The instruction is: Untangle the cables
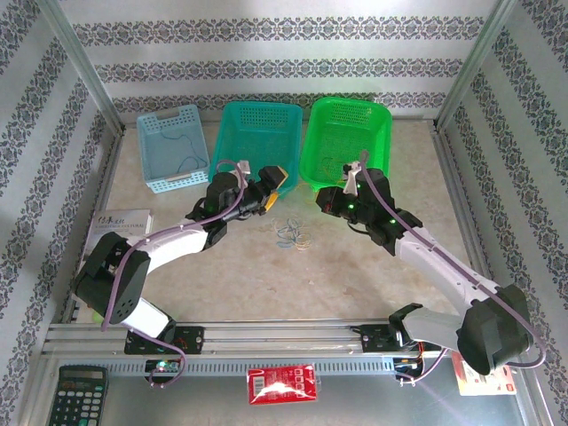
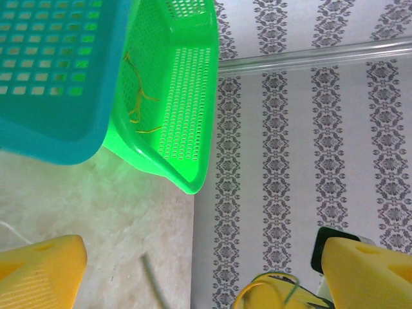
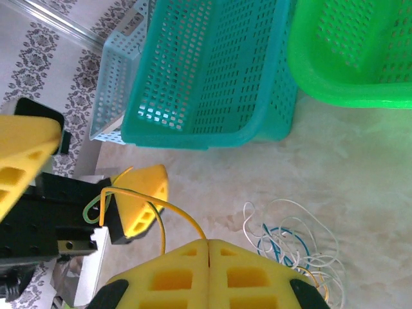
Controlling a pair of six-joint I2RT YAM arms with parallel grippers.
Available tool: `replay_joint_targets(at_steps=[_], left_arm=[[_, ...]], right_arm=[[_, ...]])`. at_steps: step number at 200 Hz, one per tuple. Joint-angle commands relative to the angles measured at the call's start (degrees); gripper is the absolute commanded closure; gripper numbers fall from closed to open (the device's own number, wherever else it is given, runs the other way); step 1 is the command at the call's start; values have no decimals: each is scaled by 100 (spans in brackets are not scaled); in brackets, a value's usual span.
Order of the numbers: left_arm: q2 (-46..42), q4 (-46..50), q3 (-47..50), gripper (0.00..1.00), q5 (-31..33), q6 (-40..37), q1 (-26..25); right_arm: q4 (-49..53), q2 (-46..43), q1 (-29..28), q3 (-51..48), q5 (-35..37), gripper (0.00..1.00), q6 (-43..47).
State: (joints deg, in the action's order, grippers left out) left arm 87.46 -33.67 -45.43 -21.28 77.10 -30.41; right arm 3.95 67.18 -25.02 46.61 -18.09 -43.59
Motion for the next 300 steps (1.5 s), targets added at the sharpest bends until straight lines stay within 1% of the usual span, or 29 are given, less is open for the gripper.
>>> replay_joint_targets(at_steps=[1,30,67,100,125,146,170,193,226,256,272,295,300], left_arm=[[-224,-324,163,6,288,208,-94],[-255,-432,198,9,332,285,-100],[-170,-650,209,18,333,407,-136],[-90,-831,219,26,363,499,-167],[-47,-874,206,35,370,503,-196],[-32,-912,235,49,422,490,-199],[-47,-906,265,76,517,386,-193],[-136,-668,208,100,580,146,-195],[-397,-333,139,100,739,-234,-196],[-775,46,0,100,939,-752,-200],[-914,272,-174,100,946,-1099,-195],[-930,564,-554,100,645,-1621,-193],[-915,666,-670,100,568,-1737,-193]], right_arm=[[-145,-78,-56,181,5,100,-66],[-165,-65,-65,191,11,100,-79],[-186,-64,-87,191,7,100,-98],[-211,-55,-82,206,6,100,-104],[-243,-62,-87,208,16,100,-125],[-287,-82,-74,175,38,100,-168],[-440,-126,7,68,12,100,-316],[-611,-211,138,-75,1,100,-488],[-814,-455,326,-441,366,100,-846],[-963,-601,449,-788,628,100,-1122],[-1048,-554,451,-908,515,100,-1178],[-1202,-375,439,-978,162,100,-1172],[-1218,-338,437,-978,85,96,-1143]])
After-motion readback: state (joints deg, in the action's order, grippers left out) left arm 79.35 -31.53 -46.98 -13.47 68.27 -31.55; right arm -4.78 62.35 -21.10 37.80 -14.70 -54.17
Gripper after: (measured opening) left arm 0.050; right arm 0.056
